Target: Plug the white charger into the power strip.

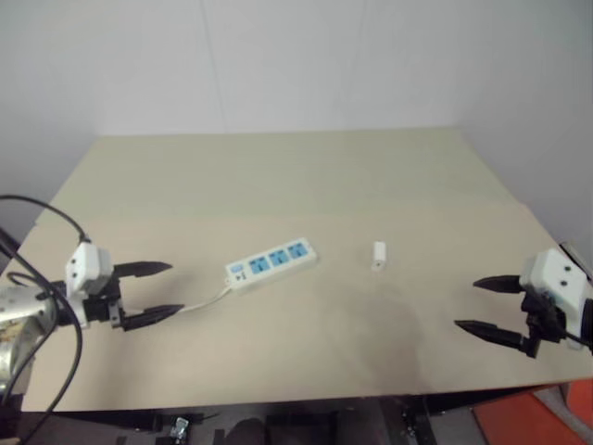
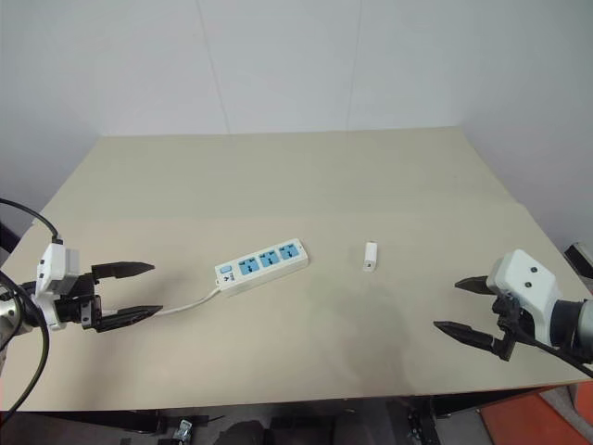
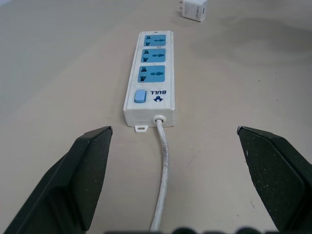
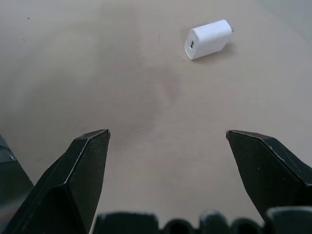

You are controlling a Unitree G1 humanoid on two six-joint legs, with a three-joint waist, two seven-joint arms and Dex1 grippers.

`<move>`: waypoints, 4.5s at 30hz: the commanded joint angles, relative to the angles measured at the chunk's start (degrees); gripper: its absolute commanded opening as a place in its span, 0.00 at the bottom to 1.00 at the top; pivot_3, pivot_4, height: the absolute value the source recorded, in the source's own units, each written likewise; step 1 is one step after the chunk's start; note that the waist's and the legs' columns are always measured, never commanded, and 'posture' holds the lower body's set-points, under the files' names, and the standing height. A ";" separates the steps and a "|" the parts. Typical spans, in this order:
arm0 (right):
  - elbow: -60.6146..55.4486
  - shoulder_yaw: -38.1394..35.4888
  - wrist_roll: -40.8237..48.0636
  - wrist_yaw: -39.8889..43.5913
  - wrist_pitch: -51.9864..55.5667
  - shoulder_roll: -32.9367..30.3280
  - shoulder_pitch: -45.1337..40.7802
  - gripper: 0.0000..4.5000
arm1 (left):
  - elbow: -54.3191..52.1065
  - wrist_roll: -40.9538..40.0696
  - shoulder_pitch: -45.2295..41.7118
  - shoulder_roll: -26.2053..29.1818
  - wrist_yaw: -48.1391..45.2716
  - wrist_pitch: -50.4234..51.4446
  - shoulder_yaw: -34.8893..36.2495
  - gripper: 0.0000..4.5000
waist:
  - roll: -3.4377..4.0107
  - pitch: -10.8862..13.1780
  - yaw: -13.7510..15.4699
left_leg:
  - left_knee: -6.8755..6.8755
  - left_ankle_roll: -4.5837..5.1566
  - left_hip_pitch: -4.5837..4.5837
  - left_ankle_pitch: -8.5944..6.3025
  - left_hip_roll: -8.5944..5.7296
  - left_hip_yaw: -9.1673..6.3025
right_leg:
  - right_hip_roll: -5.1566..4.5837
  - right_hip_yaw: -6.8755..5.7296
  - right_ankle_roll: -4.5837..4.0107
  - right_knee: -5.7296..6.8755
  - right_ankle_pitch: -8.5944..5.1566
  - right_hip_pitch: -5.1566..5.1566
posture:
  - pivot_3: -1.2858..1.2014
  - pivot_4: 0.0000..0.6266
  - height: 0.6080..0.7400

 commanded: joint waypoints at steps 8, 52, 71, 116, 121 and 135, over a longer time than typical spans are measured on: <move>-1.50 -1.57 -0.79 -0.87 -1.85 -0.45 0.42 1.00 | -0.73 -0.53 -1.44 -0.25 -0.26 -0.32 -0.33 1.00 | -0.01 0.00 -0.01 | 0.00 0.00 0.00 0.00 0.00 0.00 | 0.00 0.00 -0.01 0.00 0.01 0.00 | 0.52 0.24 1.00; -15.92 -0.33 0.57 -12.13 3.83 4.78 3.98 1.00 | 62.81 21.03 -39.66 -24.95 -4.48 -36.12 -17.03 1.00 | -0.26 0.12 0.58 | 0.08 0.03 -0.05 -0.01 -0.33 -0.04 | -0.06 -0.04 0.03 0.02 0.02 0.07 | 0.52 0.24 1.00; -7.58 12.26 -7.21 -10.72 -8.80 -0.43 -5.16 1.00 | 57.10 22.28 -36.70 -26.92 -4.40 -28.17 -18.08 0.79 | -0.18 0.02 0.42 | 0.09 0.02 0.01 -0.01 -0.38 -0.05 | -0.10 -0.04 0.10 0.04 -0.02 0.14 | 0.52 0.24 1.00; 86.42 96.70 -114.28 -72.97 -103.24 23.00 -98.57 1.00 | 38.94 20.68 -31.38 -30.84 -7.06 -23.89 -23.88 0.79 | 0.03 -0.02 -1.86 | 0.00 -0.55 -0.59 0.32 -0.57 0.07 | -0.14 0.33 -0.05 0.71 0.08 -1.13 | 0.52 0.24 1.00; 89.65 104.14 -118.37 -83.96 -101.49 25.58 -100.61 1.00 | 38.27 20.39 -30.82 -30.73 -6.81 -23.91 -23.69 0.79 | 0.07 -0.04 -1.97 | -0.01 -0.54 -0.56 0.32 -0.59 0.08 | -0.13 0.38 -0.05 0.81 0.08 -1.15 | 0.52 0.24 1.00; 93.69 114.20 -121.05 -95.84 -99.42 29.54 -102.74 0.96 | 36.78 19.84 -29.47 -30.06 -5.68 -23.96 -23.69 0.79 | 0.14 -0.08 -2.24 | -0.01 -0.52 -0.48 0.31 -0.61 0.08 | -0.12 0.43 -0.05 0.89 0.07 -1.15 | 0.52 0.24 1.00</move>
